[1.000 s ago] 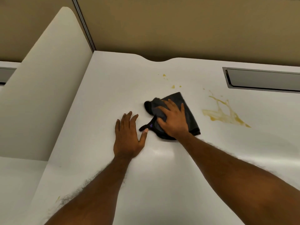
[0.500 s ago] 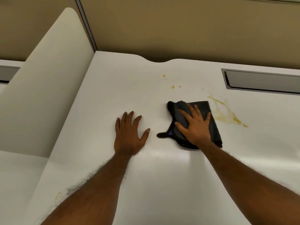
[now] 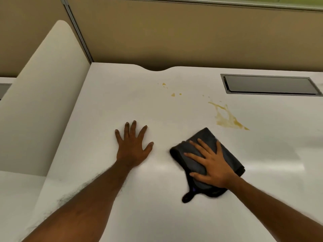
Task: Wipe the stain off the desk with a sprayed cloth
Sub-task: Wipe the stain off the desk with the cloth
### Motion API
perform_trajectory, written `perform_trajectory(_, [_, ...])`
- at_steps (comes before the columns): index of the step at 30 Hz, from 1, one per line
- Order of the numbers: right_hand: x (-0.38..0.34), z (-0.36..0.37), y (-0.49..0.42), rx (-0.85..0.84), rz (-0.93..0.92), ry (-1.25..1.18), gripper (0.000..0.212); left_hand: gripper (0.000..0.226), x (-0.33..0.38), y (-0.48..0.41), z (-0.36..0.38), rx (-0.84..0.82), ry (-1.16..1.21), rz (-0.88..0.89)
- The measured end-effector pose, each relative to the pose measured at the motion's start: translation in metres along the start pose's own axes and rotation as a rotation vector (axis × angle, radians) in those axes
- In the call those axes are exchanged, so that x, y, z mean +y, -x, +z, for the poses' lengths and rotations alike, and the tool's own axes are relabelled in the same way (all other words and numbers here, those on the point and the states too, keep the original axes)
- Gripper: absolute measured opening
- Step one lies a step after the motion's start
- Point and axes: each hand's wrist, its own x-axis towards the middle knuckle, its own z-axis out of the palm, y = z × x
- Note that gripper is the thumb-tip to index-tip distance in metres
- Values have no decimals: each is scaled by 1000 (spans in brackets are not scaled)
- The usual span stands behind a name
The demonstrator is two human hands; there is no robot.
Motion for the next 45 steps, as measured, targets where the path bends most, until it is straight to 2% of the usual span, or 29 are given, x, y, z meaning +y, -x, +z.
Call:
perform_trajectory(4, [20,-10,-7,-41,531,-56,71,78,3,-9,-2,-105,-5,50])
perform_trajectory(5, [19,-10,-21,-50,627,-60,74,79,6,-10,-2,-105,1,89])
perform_trajectory(7, [12,-12,-49,-76,697,-59,77,84,17,-11,-1,-111,-2,145])
perform_trajectory(10, [-2,-10,-59,-120,553,-70,79,86,30,-7,6,-66,6,122])
perform_trajectory(12, [-11,-6,-34,-75,406,-69,74,84,33,-4,10,-32,26,111])
perform_trajectory(14, [-11,-3,1,-26,337,-59,69,83,34,-1,11,-18,25,122])
perform_trajectory(16, [-1,-3,31,-14,362,-48,66,83,34,-1,9,-27,25,124])
perform_trajectory(19, [20,-9,48,-18,555,-52,66,82,36,-1,7,-23,8,131])
perform_trajectory(21, [29,-11,38,-44,681,-68,69,82,38,0,5,-23,2,132])
perform_trajectory(24, [34,-12,9,-86,744,-63,80,82,41,2,2,-6,1,130])
perform_trajectory(27, [37,-13,3,-86,648,-75,83,83,44,3,0,-2,3,132])
perform_trajectory(31, [36,-6,52,-7,374,-35,64,84,43,4,-3,-10,17,138])
perform_trajectory(34, [49,-5,88,62,468,-39,58,83,46,3,-6,-19,21,143])
perform_trajectory(37, [68,-11,81,24,671,-55,68,80,46,2,-6,10,48,174])
perform_trajectory(39, [80,-16,63,-9,728,-62,77,77,51,0,-4,23,61,174])
perform_trajectory(42, [92,-21,35,-57,698,-75,79,77,69,-6,-2,13,77,176])
perform_trajectory(45, [93,-23,40,27,502,-128,66,80,92,-19,-3,-1,111,206])
